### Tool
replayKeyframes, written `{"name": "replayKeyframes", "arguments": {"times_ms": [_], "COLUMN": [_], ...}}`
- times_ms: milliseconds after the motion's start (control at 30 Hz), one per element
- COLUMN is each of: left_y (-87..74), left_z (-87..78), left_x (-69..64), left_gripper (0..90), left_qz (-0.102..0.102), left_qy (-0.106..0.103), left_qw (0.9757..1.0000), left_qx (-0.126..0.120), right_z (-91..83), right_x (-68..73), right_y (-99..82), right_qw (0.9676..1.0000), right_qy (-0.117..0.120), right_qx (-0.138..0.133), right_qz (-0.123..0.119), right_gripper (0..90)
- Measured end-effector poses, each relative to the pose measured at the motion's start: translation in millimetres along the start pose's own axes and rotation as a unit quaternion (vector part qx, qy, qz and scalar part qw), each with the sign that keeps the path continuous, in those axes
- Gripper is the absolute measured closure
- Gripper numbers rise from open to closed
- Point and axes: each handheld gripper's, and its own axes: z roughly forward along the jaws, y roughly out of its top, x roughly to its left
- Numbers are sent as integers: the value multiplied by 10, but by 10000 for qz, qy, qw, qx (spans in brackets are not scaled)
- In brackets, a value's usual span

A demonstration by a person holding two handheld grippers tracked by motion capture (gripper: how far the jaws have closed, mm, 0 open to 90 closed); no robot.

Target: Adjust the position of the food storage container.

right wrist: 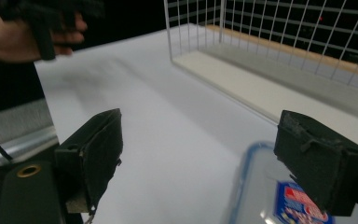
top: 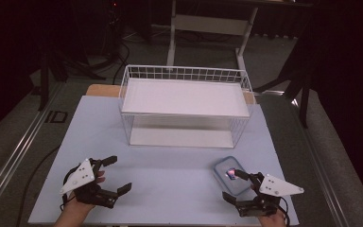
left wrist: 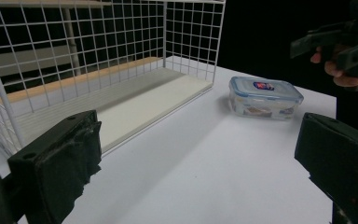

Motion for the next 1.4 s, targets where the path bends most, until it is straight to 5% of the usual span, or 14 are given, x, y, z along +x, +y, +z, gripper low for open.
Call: {"name": "replayKeyframes", "arguments": {"times_ms": [200,300,467,900,1067,1400], "left_y": [-1,-10,-19,-13,-11,-6], "left_z": [3,16,48,10,4,17], "left_x": [5,5,-26,-39,-35,-39], "left_gripper": [15,14,15,15,14,15], "left_qz": [-28,-41,39,36,19,41], "left_qy": [18,13,-5,-18,-24,-40], "left_qw": [10000,10000,10000,10000,10000,10000], "left_qx": [-30,-25,86,12,-3,22], "right_z": [-40,-57,-104,-258,-291,-438], "right_x": [106,157,68,-124,-134,-241], "right_y": [144,197,223,272,289,96], "right_qw": [9997,9987,9996,9978,9979,9965], "right_qy": [-35,-220,-19,-532,-604,-670], "right_qx": [-213,-44,-264,-377,-235,60], "right_qz": [-133,-449,-100,103,76,487], "right_gripper": [123,123,125,139,138,168]}}
